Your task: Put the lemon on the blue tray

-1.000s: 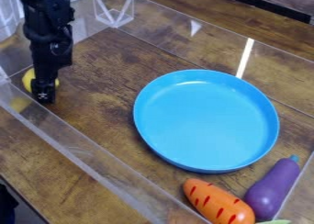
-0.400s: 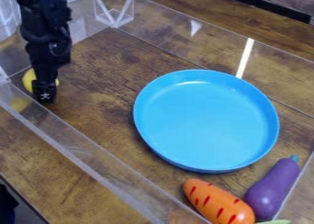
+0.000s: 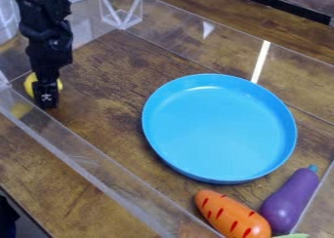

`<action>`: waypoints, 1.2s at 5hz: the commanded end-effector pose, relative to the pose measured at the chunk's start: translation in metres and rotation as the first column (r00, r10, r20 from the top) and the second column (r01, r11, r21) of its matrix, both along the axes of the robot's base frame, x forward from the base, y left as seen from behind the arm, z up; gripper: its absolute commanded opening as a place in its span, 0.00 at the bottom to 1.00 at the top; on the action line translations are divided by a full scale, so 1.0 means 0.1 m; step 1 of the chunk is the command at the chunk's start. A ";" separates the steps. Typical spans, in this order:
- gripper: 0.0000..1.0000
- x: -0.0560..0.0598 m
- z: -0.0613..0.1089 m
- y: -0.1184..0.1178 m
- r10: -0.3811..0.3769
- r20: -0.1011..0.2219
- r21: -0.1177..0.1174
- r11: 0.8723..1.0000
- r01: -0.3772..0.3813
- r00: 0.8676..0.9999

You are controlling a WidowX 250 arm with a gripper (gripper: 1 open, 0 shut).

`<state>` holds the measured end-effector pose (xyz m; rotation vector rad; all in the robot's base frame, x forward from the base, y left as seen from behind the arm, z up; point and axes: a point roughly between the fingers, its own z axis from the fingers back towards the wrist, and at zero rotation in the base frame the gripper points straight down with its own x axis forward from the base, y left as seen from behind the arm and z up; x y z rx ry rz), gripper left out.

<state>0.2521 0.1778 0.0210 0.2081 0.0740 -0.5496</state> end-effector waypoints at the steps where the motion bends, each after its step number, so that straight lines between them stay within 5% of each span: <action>1: 1.00 -0.06 0.01 0.13 0.033 -0.004 -0.006 0.999 -0.033 0.999; 2: 1.00 -0.06 0.00 0.13 0.043 -0.002 -0.015 0.999 -0.043 0.999; 4: 1.00 -0.05 -0.02 -0.03 0.226 0.000 -0.032 0.974 -0.226 0.974; 6: 1.00 0.06 -0.02 -0.29 0.414 0.007 -0.054 0.909 -0.413 0.910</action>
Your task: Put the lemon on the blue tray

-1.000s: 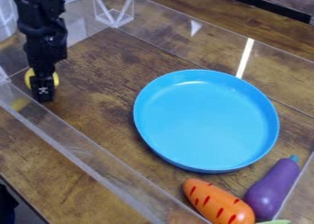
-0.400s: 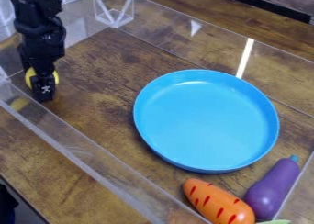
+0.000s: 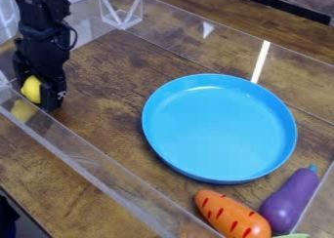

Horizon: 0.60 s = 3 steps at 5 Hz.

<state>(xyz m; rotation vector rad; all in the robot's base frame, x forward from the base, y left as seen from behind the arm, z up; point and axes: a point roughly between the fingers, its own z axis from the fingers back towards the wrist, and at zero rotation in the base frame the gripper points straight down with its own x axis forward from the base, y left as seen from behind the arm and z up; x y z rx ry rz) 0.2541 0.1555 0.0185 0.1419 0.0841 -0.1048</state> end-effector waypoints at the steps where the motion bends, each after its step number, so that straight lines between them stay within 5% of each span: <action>1: 0.00 0.05 0.00 -0.09 0.013 -0.004 -0.003 1.000 -0.013 1.000; 3: 0.00 0.11 0.10 -0.16 0.050 -0.008 0.004 0.999 -0.050 0.999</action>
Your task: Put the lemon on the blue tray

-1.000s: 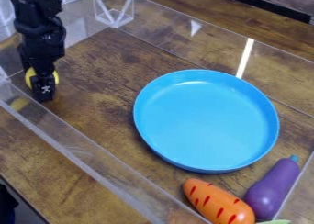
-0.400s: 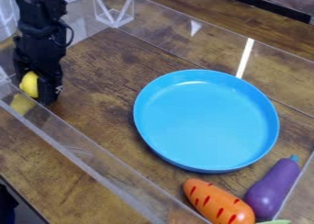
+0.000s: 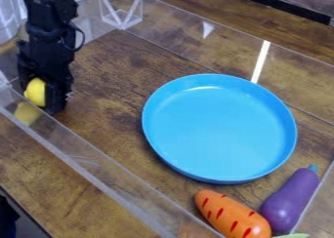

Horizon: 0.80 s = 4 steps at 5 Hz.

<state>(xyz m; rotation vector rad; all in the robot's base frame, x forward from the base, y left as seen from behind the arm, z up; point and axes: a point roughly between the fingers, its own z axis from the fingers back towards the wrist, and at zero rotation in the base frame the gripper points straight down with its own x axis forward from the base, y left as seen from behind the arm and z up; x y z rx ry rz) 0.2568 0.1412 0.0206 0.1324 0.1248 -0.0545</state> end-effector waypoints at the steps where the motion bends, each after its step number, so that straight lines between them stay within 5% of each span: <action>1: 0.00 0.13 0.18 -0.04 0.003 0.030 0.016 1.000 -0.004 1.000; 2: 0.00 0.14 0.41 -0.02 0.050 0.034 0.030 0.998 -0.051 0.998; 4: 0.00 0.24 1.33 -0.21 0.130 0.106 0.084 0.987 -0.139 0.986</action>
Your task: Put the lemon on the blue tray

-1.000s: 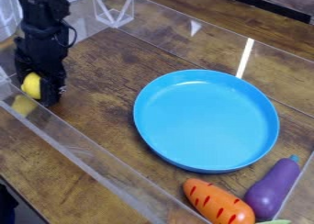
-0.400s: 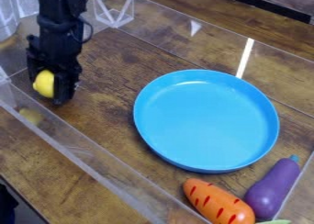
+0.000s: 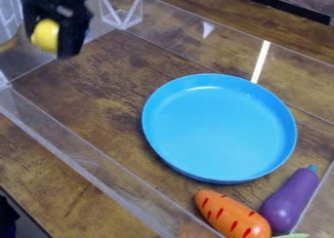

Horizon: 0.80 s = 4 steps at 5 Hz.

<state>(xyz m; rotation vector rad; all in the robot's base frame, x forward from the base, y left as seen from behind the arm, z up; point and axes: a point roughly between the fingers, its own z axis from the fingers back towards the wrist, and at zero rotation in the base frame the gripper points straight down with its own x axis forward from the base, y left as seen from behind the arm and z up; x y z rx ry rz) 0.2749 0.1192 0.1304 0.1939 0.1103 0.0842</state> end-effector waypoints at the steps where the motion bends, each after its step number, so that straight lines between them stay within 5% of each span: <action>1: 0.00 0.13 0.28 -0.09 -0.057 0.104 0.046 0.998 0.053 0.993; 4: 0.00 0.36 0.19 -0.29 -0.191 0.115 0.032 0.982 0.188 0.975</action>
